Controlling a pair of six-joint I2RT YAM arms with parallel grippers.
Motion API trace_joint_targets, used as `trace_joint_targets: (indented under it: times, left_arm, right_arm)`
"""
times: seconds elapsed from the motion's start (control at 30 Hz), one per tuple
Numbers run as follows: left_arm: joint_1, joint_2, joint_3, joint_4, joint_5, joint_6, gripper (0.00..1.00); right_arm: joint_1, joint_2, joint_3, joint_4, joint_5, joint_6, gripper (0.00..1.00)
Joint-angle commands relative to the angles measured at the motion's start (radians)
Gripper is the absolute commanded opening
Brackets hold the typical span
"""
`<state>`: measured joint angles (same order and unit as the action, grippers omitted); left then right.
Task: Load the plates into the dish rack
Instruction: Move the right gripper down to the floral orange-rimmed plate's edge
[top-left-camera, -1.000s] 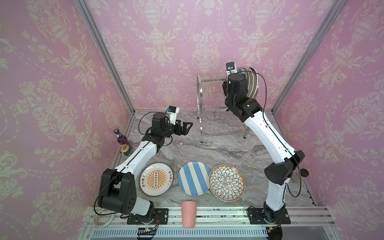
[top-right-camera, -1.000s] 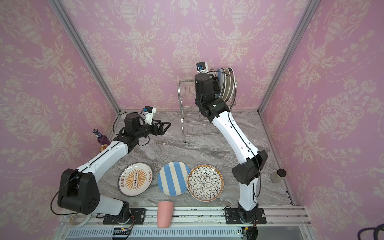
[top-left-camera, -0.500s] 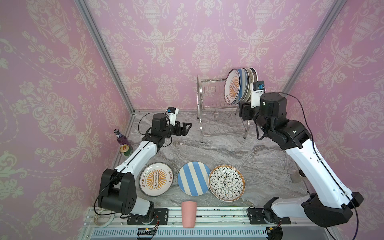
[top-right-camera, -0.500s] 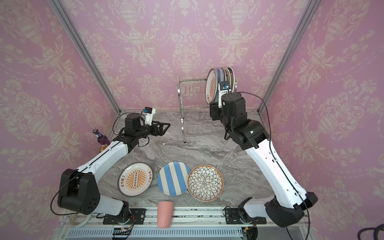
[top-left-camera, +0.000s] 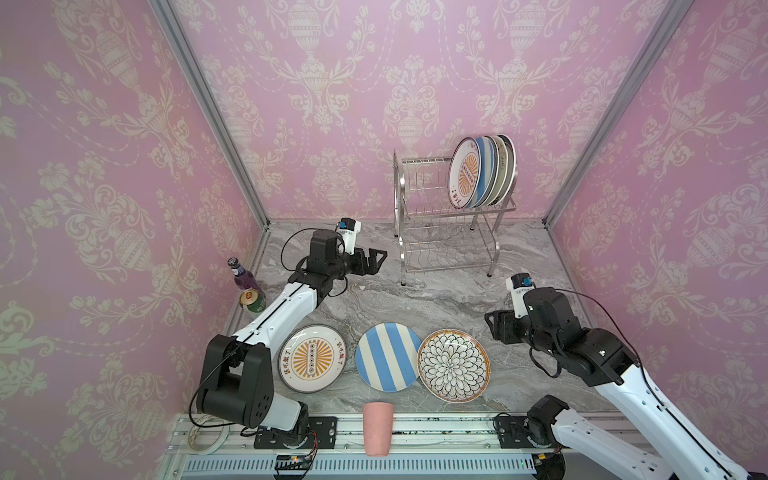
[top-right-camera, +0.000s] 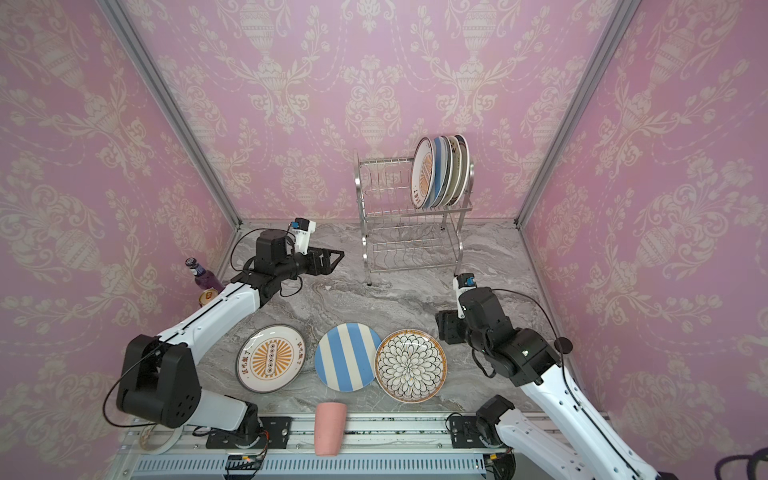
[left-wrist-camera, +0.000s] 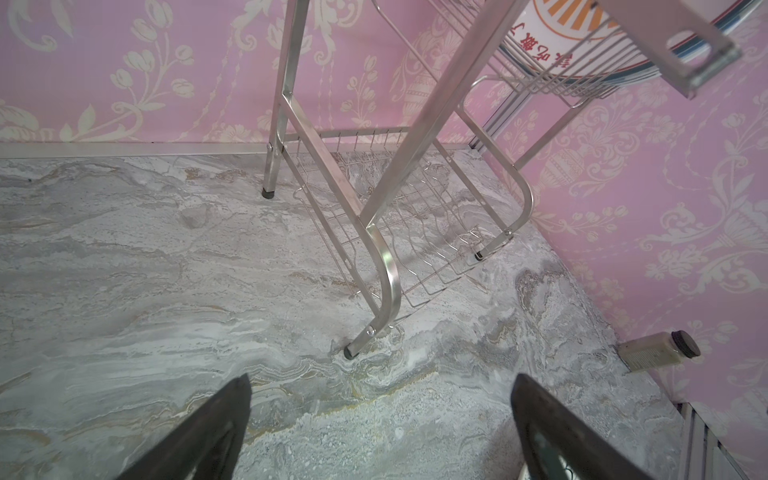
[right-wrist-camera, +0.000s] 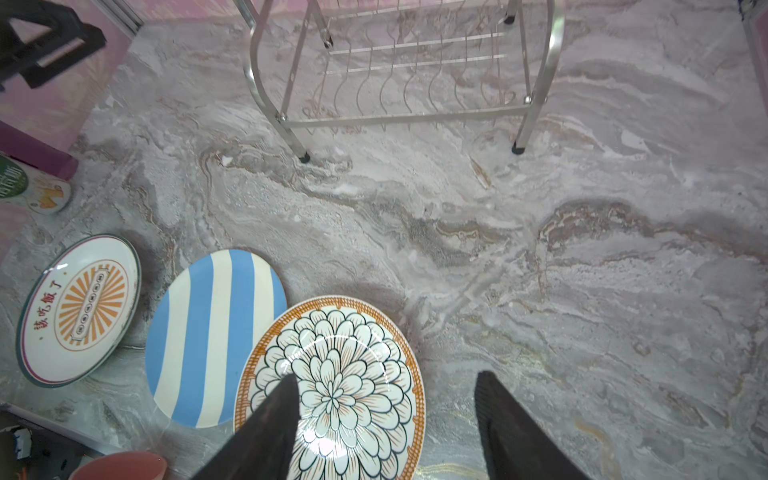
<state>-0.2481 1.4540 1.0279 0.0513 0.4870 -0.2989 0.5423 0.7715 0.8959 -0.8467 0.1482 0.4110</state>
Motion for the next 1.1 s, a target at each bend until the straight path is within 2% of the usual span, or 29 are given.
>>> trace_joint_targets:
  times: [0.0,0.17,0.33,0.47,0.7,0.87,1.07]
  left_arm:
    - [-0.014,-0.055,-0.064,-0.006,-0.015,-0.049,0.99]
    - [-0.026,-0.150,-0.169,-0.005,-0.041,-0.058,0.99]
    - [-0.031,-0.192,-0.221,-0.001,-0.056,-0.065,0.99]
    - [-0.031,-0.171,-0.190,-0.028,-0.040,-0.043,0.99]
    - [-0.031,-0.145,-0.169,-0.041,-0.038,-0.005,0.99]
    - [-0.031,-0.119,-0.155,-0.062,-0.021,0.029,0.99]
    - [-0.031,-0.098,-0.145,-0.041,-0.003,0.028,0.99]
  right_arm:
    - [0.006,-0.019,-0.128,0.058,-0.072,0.082,0.71]
    - [0.004,-0.014,-0.314,0.202,-0.197,0.139,0.72]
    - [0.002,0.013,-0.389,0.234,-0.254,0.171,0.72]
    - [-0.002,0.041,-0.400,0.197,-0.242,0.181,0.73]
    - [-0.023,-0.003,-0.458,0.193,-0.199,0.292,0.73]
    - [-0.036,-0.032,-0.505,0.214,-0.196,0.359,0.68]
    - [-0.043,-0.041,-0.572,0.270,-0.228,0.377,0.61]
